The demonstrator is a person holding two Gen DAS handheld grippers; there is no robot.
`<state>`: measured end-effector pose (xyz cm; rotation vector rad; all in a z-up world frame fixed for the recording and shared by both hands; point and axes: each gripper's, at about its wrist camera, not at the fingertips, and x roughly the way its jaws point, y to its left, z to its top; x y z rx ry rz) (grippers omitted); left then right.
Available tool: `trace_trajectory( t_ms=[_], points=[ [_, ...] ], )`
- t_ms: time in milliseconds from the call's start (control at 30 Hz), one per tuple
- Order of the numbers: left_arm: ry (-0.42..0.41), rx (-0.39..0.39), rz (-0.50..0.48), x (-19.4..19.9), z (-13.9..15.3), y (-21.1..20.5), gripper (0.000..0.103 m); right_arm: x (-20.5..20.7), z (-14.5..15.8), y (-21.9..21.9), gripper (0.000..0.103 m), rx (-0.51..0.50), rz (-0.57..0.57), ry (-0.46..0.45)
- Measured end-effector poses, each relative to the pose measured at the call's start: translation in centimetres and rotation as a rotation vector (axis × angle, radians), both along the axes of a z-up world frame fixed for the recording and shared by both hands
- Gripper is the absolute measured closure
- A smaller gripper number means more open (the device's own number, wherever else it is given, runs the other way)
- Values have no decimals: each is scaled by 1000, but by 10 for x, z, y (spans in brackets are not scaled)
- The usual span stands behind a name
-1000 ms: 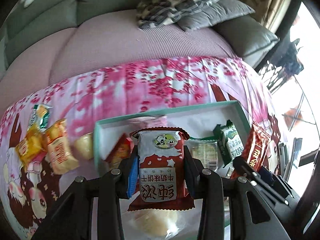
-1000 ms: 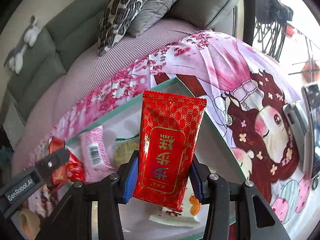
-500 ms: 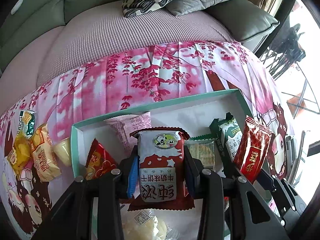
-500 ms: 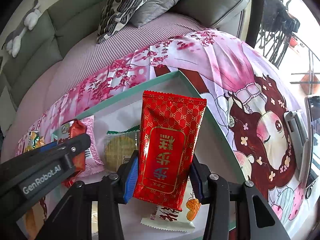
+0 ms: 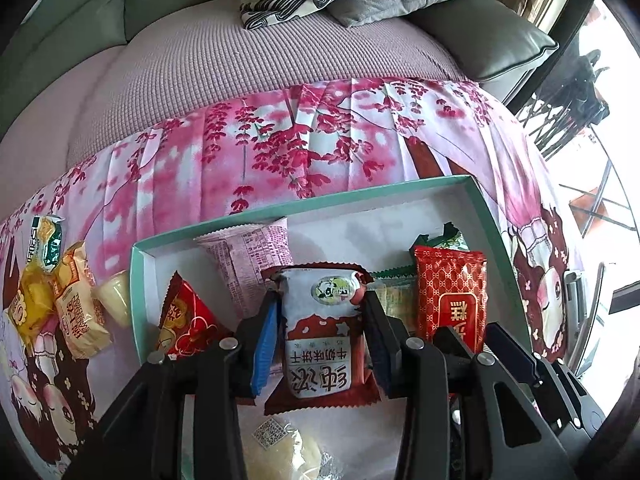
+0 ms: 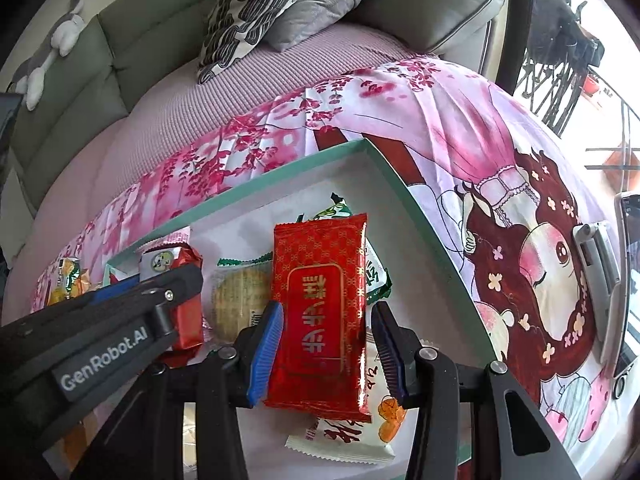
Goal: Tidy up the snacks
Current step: 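Open both grippers to drop the milk pack and red packet in the tray, then move both grippers back to the snack pile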
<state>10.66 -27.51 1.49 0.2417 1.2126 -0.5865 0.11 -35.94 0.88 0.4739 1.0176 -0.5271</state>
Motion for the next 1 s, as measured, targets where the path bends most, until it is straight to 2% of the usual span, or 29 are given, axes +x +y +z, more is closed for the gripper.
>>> trace_trajectory(
  t_ms=[200,267,333,467,633,667,700,767,800,867,933,1000],
  points=[
    [-15,-18,27,-2,11,12,60,-2,4,0,52,-6,7,-5],
    [-20,-30,40,-2,16,17,60,-3,6,1,45,-10,10,-7],
    [-35,-33,54,-2,21,24,59,-4,9,2,44,-16,16,-8],
    [-68,-19,85,-2,26,37,53,-7,15,5,40,-31,17,-14],
    [-121,29,129,0,28,55,52,-8,19,7,39,-48,20,-15],
    [-132,41,137,0,27,58,50,-9,20,7,39,-52,21,-17],
    [-142,53,145,1,27,61,40,-8,21,7,39,-54,22,-18],
    [-157,71,160,3,25,69,30,-9,21,8,38,-55,23,-20],
    [-158,77,168,3,23,72,30,-9,21,8,37,-56,24,-21],
    [-152,85,188,5,18,79,30,-8,21,9,28,-59,26,-23],
    [-148,94,198,7,13,83,27,-8,22,11,24,-66,33,-33],
    [-145,108,209,7,8,86,24,-8,23,12,24,-72,37,-39]
  ],
)
